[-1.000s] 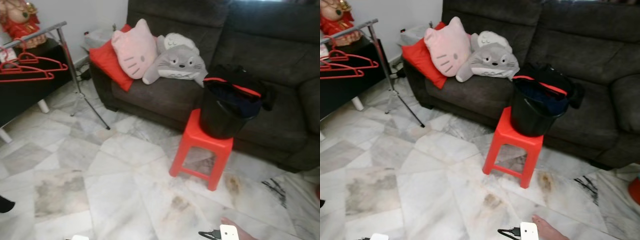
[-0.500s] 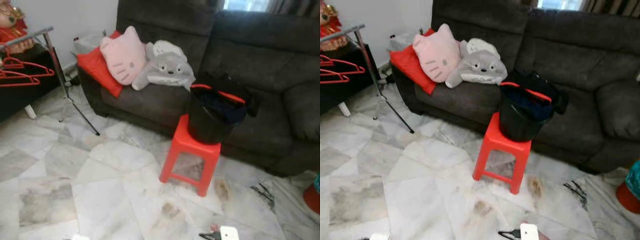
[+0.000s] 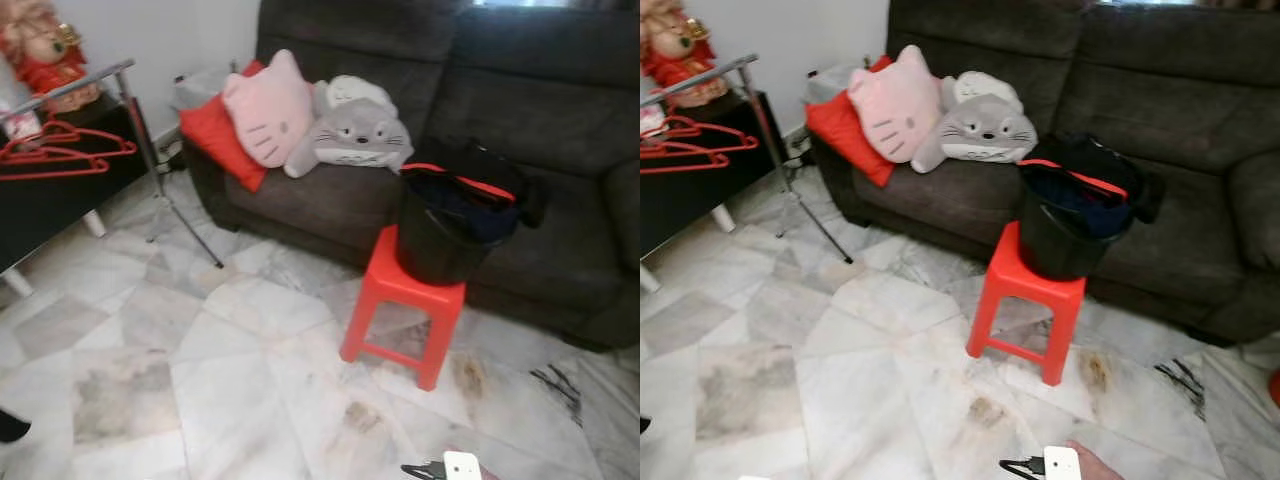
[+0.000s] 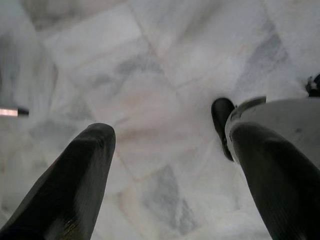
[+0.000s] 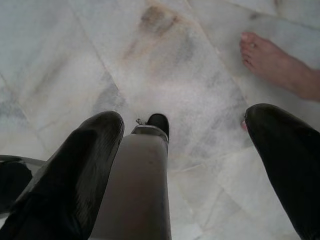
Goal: Hang hanger
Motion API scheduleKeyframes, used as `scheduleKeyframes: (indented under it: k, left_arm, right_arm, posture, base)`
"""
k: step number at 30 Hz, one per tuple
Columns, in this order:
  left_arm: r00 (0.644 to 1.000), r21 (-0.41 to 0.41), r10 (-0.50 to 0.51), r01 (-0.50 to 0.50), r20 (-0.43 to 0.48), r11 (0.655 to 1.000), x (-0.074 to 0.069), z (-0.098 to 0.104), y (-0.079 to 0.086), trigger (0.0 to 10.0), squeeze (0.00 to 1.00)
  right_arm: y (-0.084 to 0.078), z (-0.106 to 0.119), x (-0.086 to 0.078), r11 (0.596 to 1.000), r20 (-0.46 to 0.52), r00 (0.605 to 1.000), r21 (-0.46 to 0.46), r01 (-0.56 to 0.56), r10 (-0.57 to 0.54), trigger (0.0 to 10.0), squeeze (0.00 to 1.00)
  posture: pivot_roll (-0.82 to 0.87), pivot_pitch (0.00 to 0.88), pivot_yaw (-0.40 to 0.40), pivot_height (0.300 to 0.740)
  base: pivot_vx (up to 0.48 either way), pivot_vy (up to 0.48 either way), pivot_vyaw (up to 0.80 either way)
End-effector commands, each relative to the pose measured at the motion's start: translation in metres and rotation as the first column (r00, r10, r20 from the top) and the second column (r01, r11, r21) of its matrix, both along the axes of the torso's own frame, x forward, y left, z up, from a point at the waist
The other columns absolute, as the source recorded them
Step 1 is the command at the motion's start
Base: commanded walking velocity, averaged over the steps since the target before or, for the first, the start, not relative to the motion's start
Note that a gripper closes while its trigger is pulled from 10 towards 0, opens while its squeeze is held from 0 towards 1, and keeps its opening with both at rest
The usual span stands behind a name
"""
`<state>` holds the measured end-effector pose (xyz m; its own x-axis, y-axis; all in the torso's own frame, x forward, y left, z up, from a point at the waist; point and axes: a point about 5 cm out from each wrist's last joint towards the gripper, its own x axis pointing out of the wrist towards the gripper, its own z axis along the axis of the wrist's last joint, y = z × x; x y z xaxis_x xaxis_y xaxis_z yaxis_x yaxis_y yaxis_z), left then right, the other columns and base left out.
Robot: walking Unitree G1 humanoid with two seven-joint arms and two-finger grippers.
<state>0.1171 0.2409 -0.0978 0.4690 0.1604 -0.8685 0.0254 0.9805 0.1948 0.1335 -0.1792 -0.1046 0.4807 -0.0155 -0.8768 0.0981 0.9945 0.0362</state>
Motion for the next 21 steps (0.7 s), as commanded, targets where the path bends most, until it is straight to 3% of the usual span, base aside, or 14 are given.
scheduleKeyframes:
  k: [1, 15, 21]
  left_arm:
    - [1.0, 0.0, -0.004, 0.004, -0.001, 1.0, 0.001, 0.0006, 0.0013, 10.0, 0.0]
    - [1.0, -0.001, -0.001, 0.001, -0.006, 1.0, 0.0014, 0.0005, 0.0014, 10.0, 0.0]
    - [1.0, -0.002, 0.002, -0.002, -0.006, 1.0, 0.002, 0.0006, 0.0012, 10.0, 0.0]
  right_arm:
    - [0.0003, -0.0004, -0.0006, 1.0, -0.007, 1.0, -0.004, 0.01, -0.01, 10.0, 0.0]
    - [-0.0034, -0.0015, -0.0041, 0.999, -0.033, 0.999, -0.04, -0.009, 0.007, 10.0, 0.0]
    - [-0.0052, -0.0014, -0.0043, 0.999, -0.033, 0.999, -0.042, -0.008, 0.007, 10.0, 0.0]
  posture:
    - [-0.06, 0.0, -0.016, 0.74]
    - [-0.06, 0.0, -0.017, 0.74]
    - [-0.06, 0.0, -0.017, 0.74]
  base:
    - [0.285, 0.0, -0.74]
    - [0.299, 0.0, 0.0]
    - [0.314, 0.0, -0.6]
